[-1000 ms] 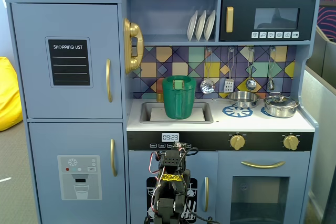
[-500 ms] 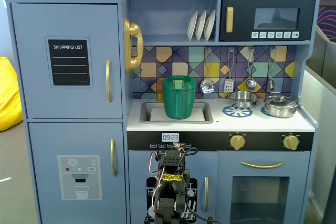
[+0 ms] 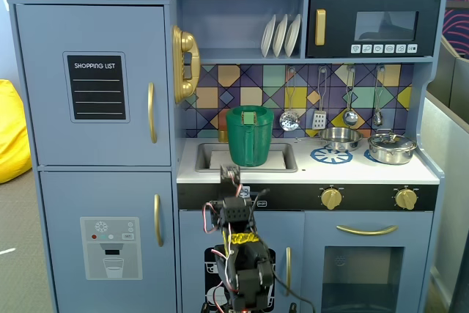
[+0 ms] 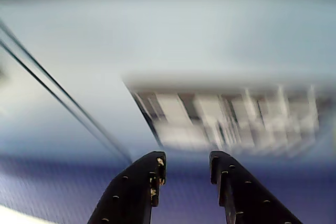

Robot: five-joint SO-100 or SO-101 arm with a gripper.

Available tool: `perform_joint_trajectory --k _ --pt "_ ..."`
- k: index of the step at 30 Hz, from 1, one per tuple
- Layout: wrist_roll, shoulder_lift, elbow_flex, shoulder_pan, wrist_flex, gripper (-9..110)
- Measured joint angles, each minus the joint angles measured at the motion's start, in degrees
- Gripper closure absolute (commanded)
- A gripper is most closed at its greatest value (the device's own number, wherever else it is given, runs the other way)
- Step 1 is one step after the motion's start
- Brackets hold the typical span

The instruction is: Open the left cabinet door

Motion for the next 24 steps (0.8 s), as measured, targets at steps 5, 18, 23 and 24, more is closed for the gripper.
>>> perform_joint_trajectory --k 5,18,23,24 --pt "-0.2 -9.8 -15.5 -6.9 -0.6 98" --pt "-2.2 -29.6 -45.6 -20.1 -3.2 89" --pt "-4.4 -30.7 -47.3 -23.4 -13.2 89" --pt "-4.8 -30.7 -47.3 -24.2 -15.8 89"
